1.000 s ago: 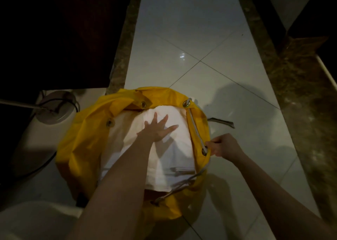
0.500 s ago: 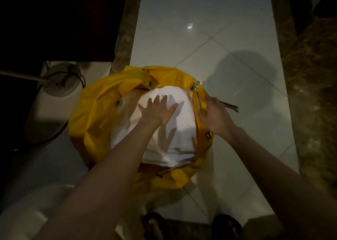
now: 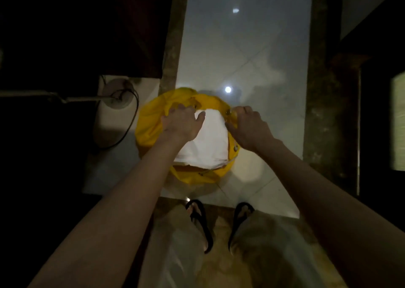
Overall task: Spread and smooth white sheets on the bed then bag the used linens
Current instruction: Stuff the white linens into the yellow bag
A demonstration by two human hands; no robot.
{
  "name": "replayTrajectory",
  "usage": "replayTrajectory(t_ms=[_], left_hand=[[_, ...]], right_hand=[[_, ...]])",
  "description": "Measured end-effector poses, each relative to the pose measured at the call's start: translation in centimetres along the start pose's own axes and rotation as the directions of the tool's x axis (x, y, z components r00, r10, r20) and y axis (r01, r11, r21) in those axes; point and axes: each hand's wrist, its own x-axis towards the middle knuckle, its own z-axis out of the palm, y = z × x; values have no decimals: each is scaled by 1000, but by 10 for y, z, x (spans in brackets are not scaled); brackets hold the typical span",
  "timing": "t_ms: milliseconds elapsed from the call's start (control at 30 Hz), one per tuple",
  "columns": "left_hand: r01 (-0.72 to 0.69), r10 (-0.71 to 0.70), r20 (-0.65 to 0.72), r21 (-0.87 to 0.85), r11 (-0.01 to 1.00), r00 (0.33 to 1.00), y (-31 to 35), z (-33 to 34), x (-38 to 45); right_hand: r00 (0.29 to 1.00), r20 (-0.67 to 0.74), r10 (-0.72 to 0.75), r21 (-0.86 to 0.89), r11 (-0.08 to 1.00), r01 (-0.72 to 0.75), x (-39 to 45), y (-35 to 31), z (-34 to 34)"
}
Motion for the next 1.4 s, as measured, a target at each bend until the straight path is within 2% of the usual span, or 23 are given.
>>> replayTrajectory(t_ms=[233,367,600,900,1000,1167,1267,1400], left_hand=[[-53,45,-142,-57,997,989,36,-184,-125],[-114,94,-278,-55,992,956,50,-258,-185],[-248,214,-315,-73,966,925,62,-360,-245],[-444,426,-328,22,896,843,75,-433,-270],[-497,485,-337,56,866,807,75,-448,-279],[-627,627,-323,117,770,709,90,-455,-295],[-685,703,-293,178,706,648,115,-452,-308],[-764,816,-220,286,578,535,156,-428,-339]], right_hand=[[996,-71,-51,-62,997,46,-81,-59,-190],[984,-140,-107,-108,990,92,-126,-83,-278],[932,-329,-152,-122,985,118,-195,-113,-392],[902,-430,-34,-118,993,-19,-247,-140,-459],[870,-493,15,-97,993,-72,-269,-146,-473],[794,-593,133,-26,982,-184,-315,-144,-475],[729,-636,253,63,959,-278,-354,-131,-466],[641,-669,376,147,912,-382,-413,-104,-445]])
